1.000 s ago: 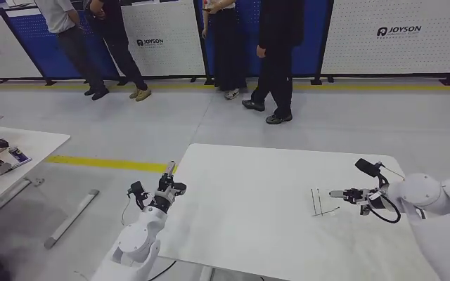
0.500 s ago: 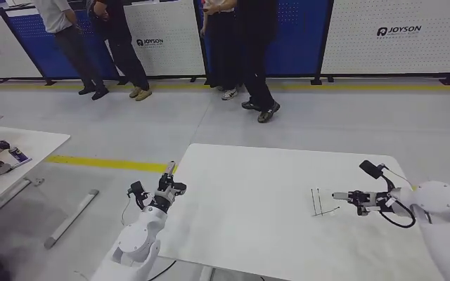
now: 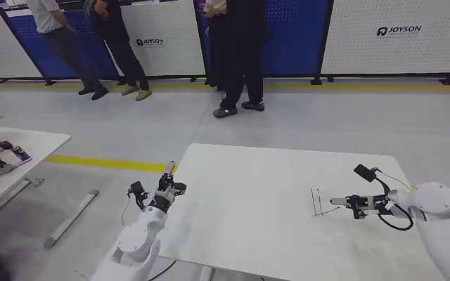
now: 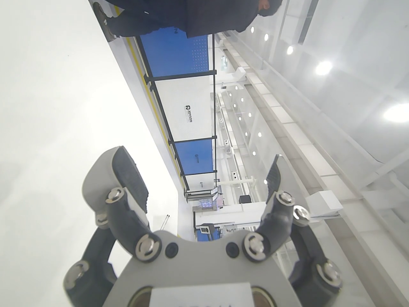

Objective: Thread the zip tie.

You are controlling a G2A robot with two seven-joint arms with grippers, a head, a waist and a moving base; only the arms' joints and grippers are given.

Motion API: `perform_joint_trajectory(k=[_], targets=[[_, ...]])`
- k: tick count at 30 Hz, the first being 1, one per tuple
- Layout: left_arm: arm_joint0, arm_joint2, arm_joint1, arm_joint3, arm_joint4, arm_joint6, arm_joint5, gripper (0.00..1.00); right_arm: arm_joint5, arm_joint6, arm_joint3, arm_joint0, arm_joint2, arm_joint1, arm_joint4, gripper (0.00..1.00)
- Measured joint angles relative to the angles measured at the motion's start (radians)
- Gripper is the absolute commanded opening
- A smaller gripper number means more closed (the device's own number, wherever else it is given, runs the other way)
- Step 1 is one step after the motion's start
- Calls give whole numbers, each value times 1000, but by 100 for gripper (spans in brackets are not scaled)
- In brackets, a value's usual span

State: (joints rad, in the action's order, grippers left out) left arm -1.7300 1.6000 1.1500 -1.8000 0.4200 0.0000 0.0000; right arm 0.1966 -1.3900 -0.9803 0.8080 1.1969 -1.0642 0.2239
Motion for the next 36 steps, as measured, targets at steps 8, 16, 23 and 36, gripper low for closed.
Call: perform_joint_trajectory(k=[8, 16, 23, 36], targets=[[0, 0, 0, 0, 0, 0, 0, 100, -33, 70, 33, -9, -27, -5, 25, 100], [0, 0, 0, 0, 0, 0, 0, 100, 4, 9, 94, -73, -92, -27, -25, 100], [0, 0, 0, 0, 0, 0, 0, 100, 0, 13, 93, -72, -91, -27, -23, 100], [0, 0, 0, 0, 0, 0, 0, 100, -95, 71, 118, -82, -106, -21, 23, 24]])
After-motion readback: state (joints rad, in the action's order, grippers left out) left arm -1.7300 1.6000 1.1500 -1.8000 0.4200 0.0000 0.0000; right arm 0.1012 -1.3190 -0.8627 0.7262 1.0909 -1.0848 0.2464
